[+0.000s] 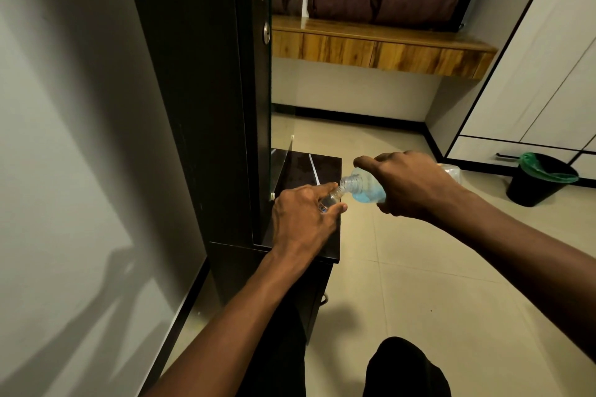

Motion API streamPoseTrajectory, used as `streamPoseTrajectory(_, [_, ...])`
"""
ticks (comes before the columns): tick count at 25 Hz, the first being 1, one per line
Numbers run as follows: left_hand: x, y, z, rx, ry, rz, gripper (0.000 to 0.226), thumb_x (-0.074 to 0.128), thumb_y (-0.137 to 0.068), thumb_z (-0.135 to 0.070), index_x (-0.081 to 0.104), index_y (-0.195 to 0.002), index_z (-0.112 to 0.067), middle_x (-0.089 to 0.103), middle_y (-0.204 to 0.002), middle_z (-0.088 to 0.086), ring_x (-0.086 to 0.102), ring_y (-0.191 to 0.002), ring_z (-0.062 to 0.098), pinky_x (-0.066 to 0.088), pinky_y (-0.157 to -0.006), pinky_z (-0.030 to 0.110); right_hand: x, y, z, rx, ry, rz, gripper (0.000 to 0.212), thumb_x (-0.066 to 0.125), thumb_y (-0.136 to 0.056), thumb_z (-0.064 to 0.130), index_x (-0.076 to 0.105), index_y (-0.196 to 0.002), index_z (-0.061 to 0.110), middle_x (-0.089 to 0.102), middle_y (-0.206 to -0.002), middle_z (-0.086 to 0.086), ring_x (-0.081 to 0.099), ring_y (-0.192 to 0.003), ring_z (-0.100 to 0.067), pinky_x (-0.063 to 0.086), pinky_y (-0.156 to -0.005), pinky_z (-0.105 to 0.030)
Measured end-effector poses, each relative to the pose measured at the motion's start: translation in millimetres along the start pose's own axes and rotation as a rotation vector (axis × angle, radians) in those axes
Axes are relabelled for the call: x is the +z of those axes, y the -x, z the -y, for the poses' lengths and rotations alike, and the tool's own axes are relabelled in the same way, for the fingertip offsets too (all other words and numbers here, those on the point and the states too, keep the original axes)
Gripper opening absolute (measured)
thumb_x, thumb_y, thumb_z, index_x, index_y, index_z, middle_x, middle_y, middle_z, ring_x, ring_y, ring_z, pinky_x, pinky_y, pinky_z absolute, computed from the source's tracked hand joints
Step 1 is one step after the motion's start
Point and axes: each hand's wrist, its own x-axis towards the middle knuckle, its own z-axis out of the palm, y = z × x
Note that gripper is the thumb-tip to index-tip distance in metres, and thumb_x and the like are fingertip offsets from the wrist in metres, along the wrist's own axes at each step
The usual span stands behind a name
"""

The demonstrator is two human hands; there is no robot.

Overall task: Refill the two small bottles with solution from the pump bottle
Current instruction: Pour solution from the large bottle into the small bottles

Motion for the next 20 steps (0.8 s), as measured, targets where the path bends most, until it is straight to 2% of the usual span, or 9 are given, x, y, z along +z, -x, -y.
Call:
streamPoseTrajectory(6, [0.8,0.5,1.1,-0.005,-0.013,0.0,0.051,0.084,-0.081,-0.043,0.073,-0.125,-0.022,0.079,-0.109,0.001,0.073,-0.09,0.009,0.058,-0.08,0.02,-0.6,0.5,0.0,-0.003,0.01,0.007,0.088,0.079,-0.075,0.025,0.034,-0.149,0.027,0.072,-0.115,-0.007,0.072,-0.089,-0.033,0.061,-0.071,-0.043])
streamPoseTrajectory(20, [0.7,1.0,0.2,-0.015,-0.009,0.006,0.051,0.084,-0.081,-0.043,0.073,-0.126,-0.022,0.079,-0.108,0.001,0.073,-0.088,0.01,0.063,-0.082,0.03,-1.0,-0.1,-0.6,-0.006,0.019,0.005,0.088,0.081,-0.075,0.028,0.034,-0.149,0.027,0.072,-0.116,-0.007,0.072,-0.089,-0.031,0.061,-0.072,-0.043])
